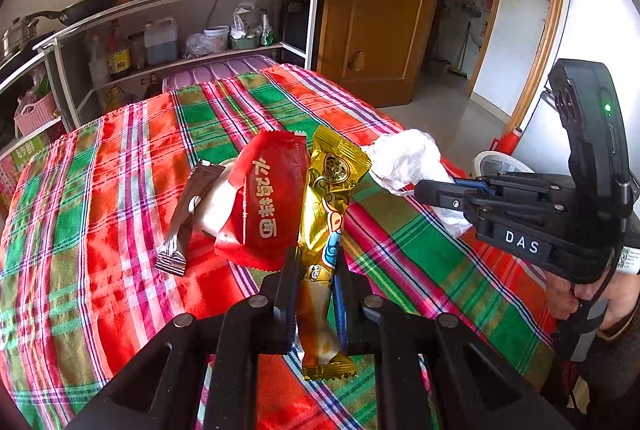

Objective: Collect trash
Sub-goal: 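Carry the gold wrapper and white tissue in both tools over the bin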

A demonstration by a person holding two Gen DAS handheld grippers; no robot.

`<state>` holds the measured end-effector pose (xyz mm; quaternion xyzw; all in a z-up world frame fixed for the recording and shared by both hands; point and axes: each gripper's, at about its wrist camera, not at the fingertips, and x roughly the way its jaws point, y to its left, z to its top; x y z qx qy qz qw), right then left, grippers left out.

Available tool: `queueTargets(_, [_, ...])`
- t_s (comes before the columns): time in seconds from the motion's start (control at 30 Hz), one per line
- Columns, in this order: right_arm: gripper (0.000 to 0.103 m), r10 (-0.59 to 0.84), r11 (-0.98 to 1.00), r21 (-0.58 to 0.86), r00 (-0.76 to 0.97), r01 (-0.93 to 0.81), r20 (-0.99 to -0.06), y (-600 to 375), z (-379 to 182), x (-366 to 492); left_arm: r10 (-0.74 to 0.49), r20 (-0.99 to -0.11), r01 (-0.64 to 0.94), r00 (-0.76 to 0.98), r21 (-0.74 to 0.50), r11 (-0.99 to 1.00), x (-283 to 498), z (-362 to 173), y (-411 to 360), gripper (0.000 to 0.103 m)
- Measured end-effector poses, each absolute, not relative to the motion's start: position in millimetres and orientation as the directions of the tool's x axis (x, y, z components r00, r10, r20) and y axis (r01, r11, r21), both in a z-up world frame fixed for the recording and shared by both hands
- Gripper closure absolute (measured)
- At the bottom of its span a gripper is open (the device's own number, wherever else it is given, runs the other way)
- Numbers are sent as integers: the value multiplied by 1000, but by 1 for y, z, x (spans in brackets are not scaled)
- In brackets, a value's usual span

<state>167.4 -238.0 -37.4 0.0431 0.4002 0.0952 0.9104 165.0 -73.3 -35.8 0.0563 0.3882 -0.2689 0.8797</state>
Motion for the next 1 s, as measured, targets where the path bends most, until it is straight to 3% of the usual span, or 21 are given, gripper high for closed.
queueTargets(0.53, [97, 160, 983, 173, 712, -55, -684, -280, -19, 133, -467, -701, 567, 539, -107, 817, 160, -20, -111, 88])
queueTargets(1.0, [97, 21, 981, 156, 745, 112, -667, -361, -4, 88, -559, -687, 678, 465, -130, 724, 154, -10, -202, 88])
